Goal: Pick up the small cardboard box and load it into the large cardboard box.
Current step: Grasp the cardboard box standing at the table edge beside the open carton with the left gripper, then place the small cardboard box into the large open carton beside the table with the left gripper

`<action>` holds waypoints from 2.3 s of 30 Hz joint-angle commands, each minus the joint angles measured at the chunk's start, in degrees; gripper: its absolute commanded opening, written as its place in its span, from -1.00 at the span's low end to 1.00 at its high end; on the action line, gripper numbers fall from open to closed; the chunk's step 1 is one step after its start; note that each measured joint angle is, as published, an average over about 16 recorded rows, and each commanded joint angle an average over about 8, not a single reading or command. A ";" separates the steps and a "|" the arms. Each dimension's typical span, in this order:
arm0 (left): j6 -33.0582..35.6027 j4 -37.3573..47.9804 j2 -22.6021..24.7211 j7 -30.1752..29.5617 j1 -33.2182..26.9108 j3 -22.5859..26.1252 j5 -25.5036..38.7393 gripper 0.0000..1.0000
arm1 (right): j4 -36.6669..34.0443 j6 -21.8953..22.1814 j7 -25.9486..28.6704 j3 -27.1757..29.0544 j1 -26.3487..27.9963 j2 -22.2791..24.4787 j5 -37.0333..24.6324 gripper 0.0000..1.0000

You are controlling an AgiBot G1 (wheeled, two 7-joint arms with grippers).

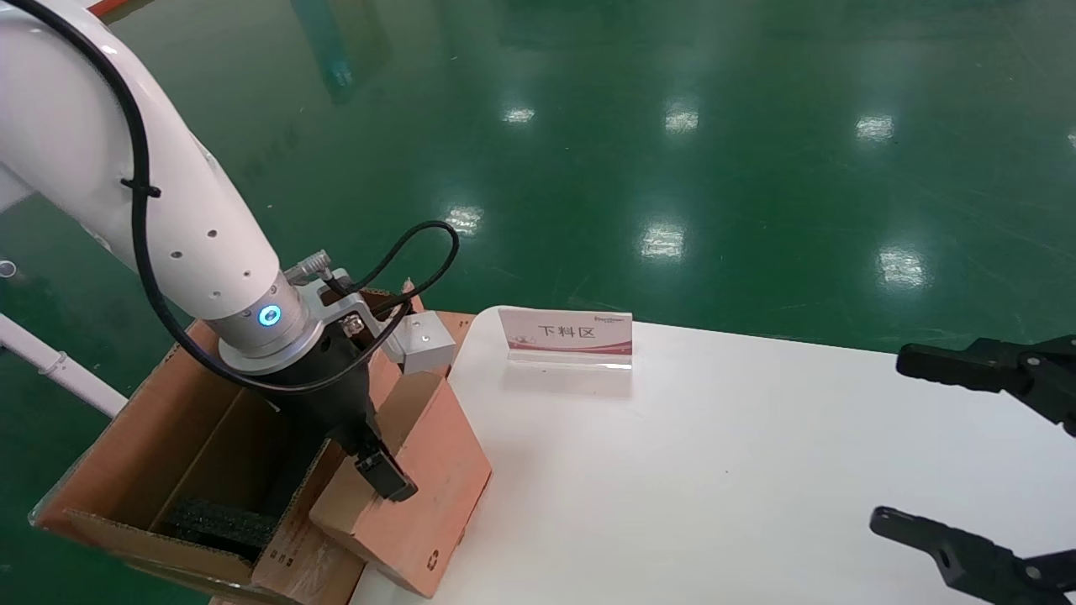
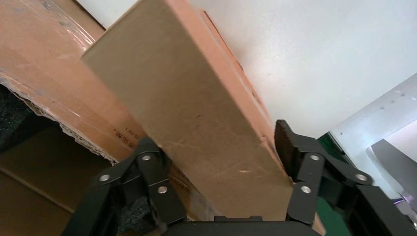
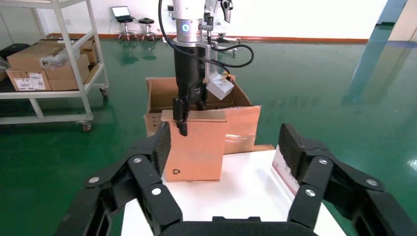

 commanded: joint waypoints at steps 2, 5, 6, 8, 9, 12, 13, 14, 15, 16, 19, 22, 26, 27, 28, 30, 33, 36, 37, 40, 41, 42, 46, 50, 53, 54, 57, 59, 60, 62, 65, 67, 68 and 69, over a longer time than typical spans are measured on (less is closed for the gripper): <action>0.01 0.00 -0.01 -0.01 -0.01 -0.01 -0.01 -1.00 | 0.00 0.00 0.00 0.00 0.00 0.00 0.00 -1.00; 0.02 0.00 -0.02 -0.01 -0.02 -0.03 -0.01 -1.00 | 0.00 0.00 0.00 0.00 0.00 0.00 0.00 -1.00; 0.03 0.00 -0.02 -0.01 -0.03 -0.03 -0.01 -1.00 | 0.00 0.00 0.00 0.00 0.00 0.00 0.00 -1.00; 0.03 0.00 -0.02 -0.01 -0.04 -0.03 -0.01 -1.00 | 0.00 0.00 0.00 0.00 0.00 0.00 0.00 -1.00; 0.04 0.05 -0.01 0.01 -0.04 -0.04 -0.02 -1.00 | 0.00 0.00 0.00 0.00 0.00 0.00 0.00 -1.00; 0.03 0.45 0.09 0.18 -0.09 -0.10 -0.12 -1.00 | 0.00 0.00 0.00 0.00 0.00 0.00 0.00 -1.00; 0.03 0.63 0.11 0.30 -0.18 -0.18 -0.21 -1.00 | -0.01 0.00 0.00 0.00 0.00 0.00 0.00 -1.00; 0.00 0.81 0.09 0.45 -0.34 -0.30 -0.31 -1.00 | -0.01 0.00 0.00 0.00 0.01 0.00 0.00 -1.00; -0.04 0.98 0.04 0.63 -0.58 -0.46 -0.42 -1.00 | -0.01 -0.01 0.00 -0.01 0.01 0.00 0.00 -1.00; -0.09 1.18 -0.06 0.81 -0.87 -0.68 -0.61 -1.00 | -0.02 0.00 -0.01 -0.01 0.01 0.00 0.00 -1.00; -0.26 1.50 -0.75 1.41 -2.09 -1.61 -1.55 -1.00 | -0.03 -0.01 -0.02 -0.02 0.02 0.00 0.01 -1.00; -0.34 1.66 -1.74 2.08 -3.64 -2.79 -2.81 -1.00 | -0.04 -0.01 -0.02 -0.03 0.03 0.00 0.01 -1.00; -0.20 2.27 -3.23 3.35 -6.19 -4.65 -4.74 -1.00 | -0.05 -0.01 -0.03 -0.05 0.03 0.00 0.02 -1.00; -0.14 2.55 -3.63 3.80 -7.01 -5.18 -5.12 -1.00 | -0.05 -0.01 -0.04 -0.05 0.04 0.00 0.02 -1.00; -0.09 2.88 -4.04 4.27 -7.89 -5.72 -5.43 -1.00 | -0.05 -0.01 -0.04 -0.06 0.04 0.01 0.03 -1.00; 0.07 3.67 -4.84 5.25 -9.83 -6.76 -5.69 -1.00 | -0.05 -0.01 -0.04 -0.07 0.04 0.01 0.03 -1.00; 0.67 5.33 -5.88 6.82 -13.32 -8.26 -5.29 -1.00 | -0.05 0.00 -0.05 -0.08 0.04 0.01 0.04 -1.00; 1.81 7.65 -6.64 8.32 -17.01 -9.39 -4.16 -1.00 | -0.05 0.00 -0.05 -0.09 0.05 0.02 0.05 -1.00; 2.32 8.58 -6.83 8.84 -18.26 -9.66 -3.69 -1.00 | -0.06 0.00 -0.05 -0.09 0.05 0.02 0.05 -1.00; 3.92 11.48 -7.14 10.55 -21.45 -9.95 -2.35 -1.00 | -0.06 0.01 -0.06 -0.10 0.05 0.02 0.06 -1.00; 4.41 12.41 -7.18 11.17 -22.35 -9.80 -1.92 -1.00 | -0.06 0.01 -0.06 -0.11 0.05 0.02 0.06 -1.00; 4.88 13.33 -7.18 11.83 -23.18 -9.49 -1.56 -1.00 | -0.06 0.01 -0.06 -0.11 0.05 0.03 0.06 -1.00; 6.19 16.51 -7.13 14.61 -26.03 -6.43 -1.21 -1.00 | -0.06 0.01 -0.07 -0.12 0.05 0.03 0.07 -1.00; 6.71 19.03 -7.12 17.04 -29.30 -0.51 -1.66 -1.00 | -0.06 0.02 -0.08 -0.14 0.06 0.04 0.08 -1.00; 6.80 20.60 -7.02 18.60 -32.24 4.93 -2.02 -1.00 | -0.06 0.03 -0.08 -0.15 0.06 0.04 0.09 -0.95; 6.82 21.05 -6.95 19.06 -33.17 6.83 -2.27 -1.00 | -0.06 0.03 -0.08 -0.15 0.06 0.04 0.09 -0.72; 6.82 22.11 -6.70 20.21 -35.44 12.49 -3.67 -1.00 | -0.06 0.03 -0.09 -0.16 0.06 0.05 0.10 0.03; 6.77 22.61 -6.44 20.72 -36.40 16.20 -4.95 -1.00 | -0.06 0.03 -0.09 -0.17 0.06 0.05 0.10 0.53; 6.71 22.82 -6.27 20.90 -36.70 18.00 -5.70 -1.00 | -0.06 0.04 -0.10 -0.17 0.07 0.05 0.10 0.78; 6.56 23.17 -5.87 21.13 -36.99 21.32 -7.14 -1.00 | -0.06 0.04 -0.10 -0.18 0.07 0.06 0.11 1.00; 6.23 23.77 -5.13 21.25 -36.89 25.41 -9.08 -1.00 | -0.06 0.04 -0.10 -0.19 0.07 0.06 0.12 1.00; 5.97 24.20 -4.67 21.26 -36.49 27.54 -10.21 -1.00 | -0.06 0.05 -0.11 -0.20 0.07 0.06 0.12 1.00; 5.82 24.43 -4.48 21.22 -36.19 28.41 -10.67 -1.00 | -0.06 0.05 -0.11 -0.20 0.07 0.06 0.12 1.00; 5.66 24.68 -4.32 21.14 -35.81 29.20 -11.13 -1.00 | -0.06 0.05 -0.11 -0.21 0.07 0.07 0.13 1.00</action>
